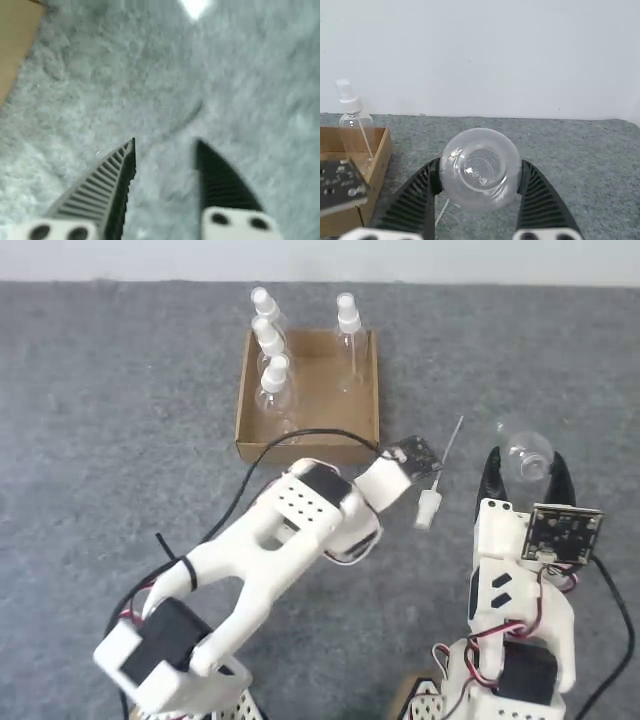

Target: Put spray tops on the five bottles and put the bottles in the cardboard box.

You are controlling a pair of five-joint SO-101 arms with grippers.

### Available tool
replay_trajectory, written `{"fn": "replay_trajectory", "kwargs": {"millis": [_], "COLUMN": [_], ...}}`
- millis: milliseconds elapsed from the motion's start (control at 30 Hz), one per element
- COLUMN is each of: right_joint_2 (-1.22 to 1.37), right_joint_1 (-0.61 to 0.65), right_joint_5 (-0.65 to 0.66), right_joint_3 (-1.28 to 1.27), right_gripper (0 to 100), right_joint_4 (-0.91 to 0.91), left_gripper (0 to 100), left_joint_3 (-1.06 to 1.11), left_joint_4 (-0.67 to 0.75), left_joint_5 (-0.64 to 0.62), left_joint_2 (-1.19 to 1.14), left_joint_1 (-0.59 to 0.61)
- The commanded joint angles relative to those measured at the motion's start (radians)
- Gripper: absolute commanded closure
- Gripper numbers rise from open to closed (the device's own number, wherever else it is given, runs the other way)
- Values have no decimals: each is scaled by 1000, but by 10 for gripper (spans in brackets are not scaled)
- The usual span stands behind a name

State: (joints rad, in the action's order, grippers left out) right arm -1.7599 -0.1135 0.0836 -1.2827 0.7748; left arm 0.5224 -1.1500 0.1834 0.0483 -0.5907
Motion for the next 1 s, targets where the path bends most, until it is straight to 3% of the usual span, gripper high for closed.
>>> {"fn": "replay_trajectory", "kwargs": {"millis": [0, 267, 667, 967], "right_joint_2": [-13, -13, -13, -13], "right_joint_1": [-1, -1, -1, -1], "right_joint_5": [-8, -8, -9, -8], "right_joint_3": [54, 52, 51, 51], "right_gripper": [954, 954, 954, 954], "right_joint_4": [-25, -27, -27, -27], "left_gripper": [703, 701, 702, 708], "left_joint_3": [-61, -85, -363, -743], "left_joint_4": [112, 341, 345, 34], "left_joint_5": [-144, -273, -354, -356], "left_joint_2": [54, -121, -384, -637], "left_joint_1": [-49, -106, -106, -106]}}
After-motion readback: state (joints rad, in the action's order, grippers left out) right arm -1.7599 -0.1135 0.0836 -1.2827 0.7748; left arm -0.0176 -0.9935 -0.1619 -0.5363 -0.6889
